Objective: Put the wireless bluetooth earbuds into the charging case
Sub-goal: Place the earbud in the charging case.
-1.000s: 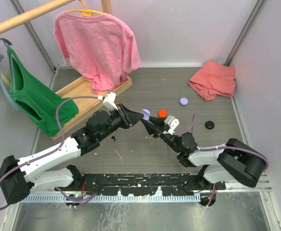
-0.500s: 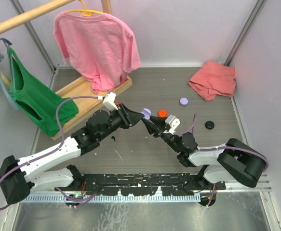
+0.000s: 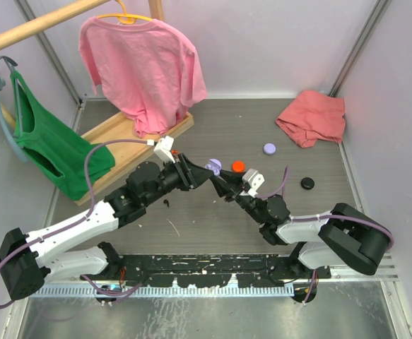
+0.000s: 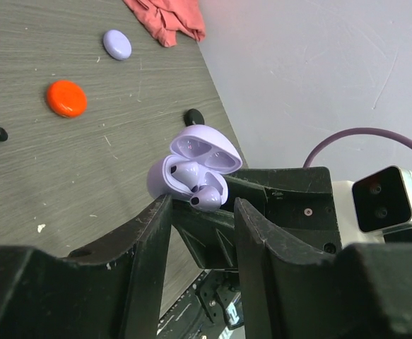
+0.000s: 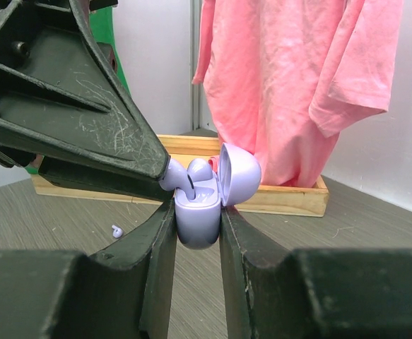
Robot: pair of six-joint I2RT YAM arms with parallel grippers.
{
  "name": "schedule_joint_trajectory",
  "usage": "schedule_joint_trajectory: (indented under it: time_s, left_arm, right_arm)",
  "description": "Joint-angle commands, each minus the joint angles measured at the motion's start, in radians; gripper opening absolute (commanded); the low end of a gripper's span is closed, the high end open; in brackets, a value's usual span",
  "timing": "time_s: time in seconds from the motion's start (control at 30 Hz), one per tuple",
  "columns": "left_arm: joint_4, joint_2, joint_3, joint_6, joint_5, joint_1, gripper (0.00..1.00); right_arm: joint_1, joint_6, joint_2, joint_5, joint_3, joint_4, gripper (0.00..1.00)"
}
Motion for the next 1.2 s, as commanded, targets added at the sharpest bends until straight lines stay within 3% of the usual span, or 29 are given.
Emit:
schedule_joint_trajectory:
  time_s: [0.0,0.53,1.17]
  left_arm:
    - [0.063,-0.016,0.039,0.049,0.041,0.001,0.42]
    - [0.044,-0.048,0.07,0.153,0.053,0.0,0.45]
    - [0.056,0.02,0.106,0.144,0.149,-0.002,0.45]
  right_arm:
    - [0.001,0.006,-0.004,0.0,0.018,0.117,0.01]
    - [0.001,0.01,-0.011,-0.002,0.018,0.117,0.01]
    - [0.001,0.008,-0.007,-0.005,0.022,0.115,0.01]
